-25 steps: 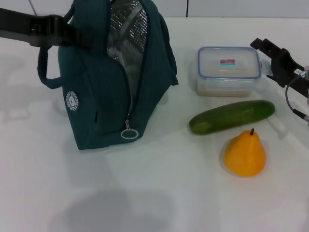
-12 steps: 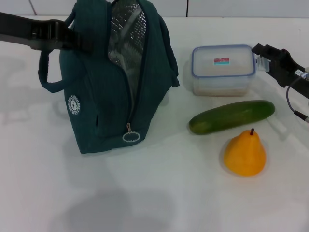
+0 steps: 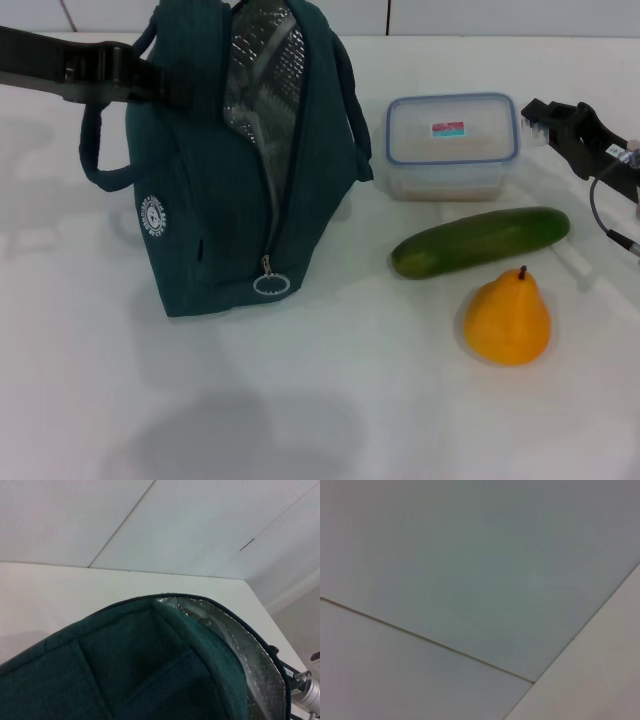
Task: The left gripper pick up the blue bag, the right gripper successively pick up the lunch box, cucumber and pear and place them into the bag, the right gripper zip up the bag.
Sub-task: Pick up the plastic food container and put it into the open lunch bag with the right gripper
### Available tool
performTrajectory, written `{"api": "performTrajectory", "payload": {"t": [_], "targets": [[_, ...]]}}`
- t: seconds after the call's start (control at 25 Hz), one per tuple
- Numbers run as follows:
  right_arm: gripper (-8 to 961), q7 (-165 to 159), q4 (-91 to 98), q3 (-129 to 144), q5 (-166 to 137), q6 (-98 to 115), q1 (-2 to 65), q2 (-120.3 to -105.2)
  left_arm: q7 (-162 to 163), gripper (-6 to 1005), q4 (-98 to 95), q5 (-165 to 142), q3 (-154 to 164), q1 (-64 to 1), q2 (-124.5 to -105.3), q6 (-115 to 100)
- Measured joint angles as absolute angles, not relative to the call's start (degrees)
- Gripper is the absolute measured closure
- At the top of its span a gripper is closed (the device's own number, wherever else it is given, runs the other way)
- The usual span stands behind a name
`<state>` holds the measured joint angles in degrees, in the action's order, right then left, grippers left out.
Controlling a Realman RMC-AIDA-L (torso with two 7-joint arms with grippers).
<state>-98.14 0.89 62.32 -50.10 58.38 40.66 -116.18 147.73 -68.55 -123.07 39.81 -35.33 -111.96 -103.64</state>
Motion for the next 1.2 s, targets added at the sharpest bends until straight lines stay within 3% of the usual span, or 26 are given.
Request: {"api": "performTrajectory", "payload": {"t": [1.2], "targets": [[859, -97.64, 3.83, 60.12, -39.13, 88.67, 31.60, -116.18, 147.49, 956, -66.44, -120.76, 39.90, -35.39, -113.95, -103.62]]}}
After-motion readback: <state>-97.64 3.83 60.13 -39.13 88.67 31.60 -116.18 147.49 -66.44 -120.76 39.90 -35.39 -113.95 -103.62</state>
